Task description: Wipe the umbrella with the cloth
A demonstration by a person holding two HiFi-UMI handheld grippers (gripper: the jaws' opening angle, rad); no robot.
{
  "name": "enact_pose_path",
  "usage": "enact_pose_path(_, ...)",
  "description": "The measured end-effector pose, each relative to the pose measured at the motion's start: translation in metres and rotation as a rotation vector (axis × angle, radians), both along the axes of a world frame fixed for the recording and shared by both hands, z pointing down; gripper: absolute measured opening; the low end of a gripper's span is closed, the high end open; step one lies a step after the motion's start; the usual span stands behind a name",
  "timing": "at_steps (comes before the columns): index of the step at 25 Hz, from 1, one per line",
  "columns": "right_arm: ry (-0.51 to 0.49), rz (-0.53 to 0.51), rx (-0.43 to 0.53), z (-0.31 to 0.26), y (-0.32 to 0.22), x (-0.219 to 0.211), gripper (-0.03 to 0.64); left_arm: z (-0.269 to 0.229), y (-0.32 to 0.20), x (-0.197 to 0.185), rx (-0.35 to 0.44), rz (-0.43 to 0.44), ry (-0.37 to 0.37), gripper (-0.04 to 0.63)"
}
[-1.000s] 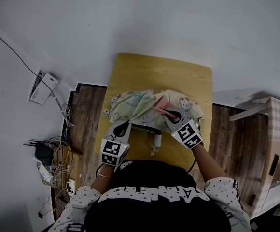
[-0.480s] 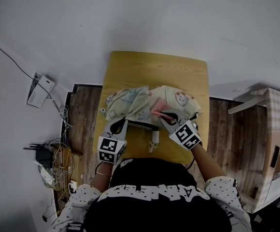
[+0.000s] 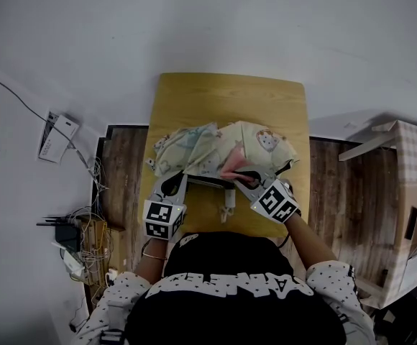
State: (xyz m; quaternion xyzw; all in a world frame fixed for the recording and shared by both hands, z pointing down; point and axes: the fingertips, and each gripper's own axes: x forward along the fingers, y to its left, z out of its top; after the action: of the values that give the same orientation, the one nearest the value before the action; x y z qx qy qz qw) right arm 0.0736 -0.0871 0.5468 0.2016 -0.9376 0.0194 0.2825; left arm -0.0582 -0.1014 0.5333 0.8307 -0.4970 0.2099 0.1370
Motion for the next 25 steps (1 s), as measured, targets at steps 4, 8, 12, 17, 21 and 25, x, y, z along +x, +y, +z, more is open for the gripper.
enact_pose_path(4,-0.005,-0.048,-0.02,0.001,0.013,-0.004,0.034,0.001,0.0,0.001,-0.004,-0.002,0.003,-0.002)
enact_pose_path(8,-0.029,-0.109,-0.061,0.003,0.029,-0.01,0.034,0.002,0.0,0.001,-0.005,-0.001,0.002,-0.002)
enact_pose_path(12,0.001,-0.18,-0.093,0.011,0.047,-0.012,0.034,0.003,0.0,0.003,-0.006,0.003,-0.001,-0.002)
enact_pose_path(17,-0.034,-0.201,-0.135,0.009,0.057,-0.016,0.034,0.002,-0.002,0.003,-0.006,0.002,-0.003,-0.002)
enact_pose_path(21,-0.064,-0.179,-0.138,0.0,0.057,-0.013,0.034,0.001,-0.002,0.004,-0.003,0.004,-0.004,-0.002)
enact_pose_path(25,-0.161,-0.117,-0.16,-0.019,0.043,-0.007,0.034,0.002,-0.002,0.004,-0.003,0.0,-0.003,-0.002)
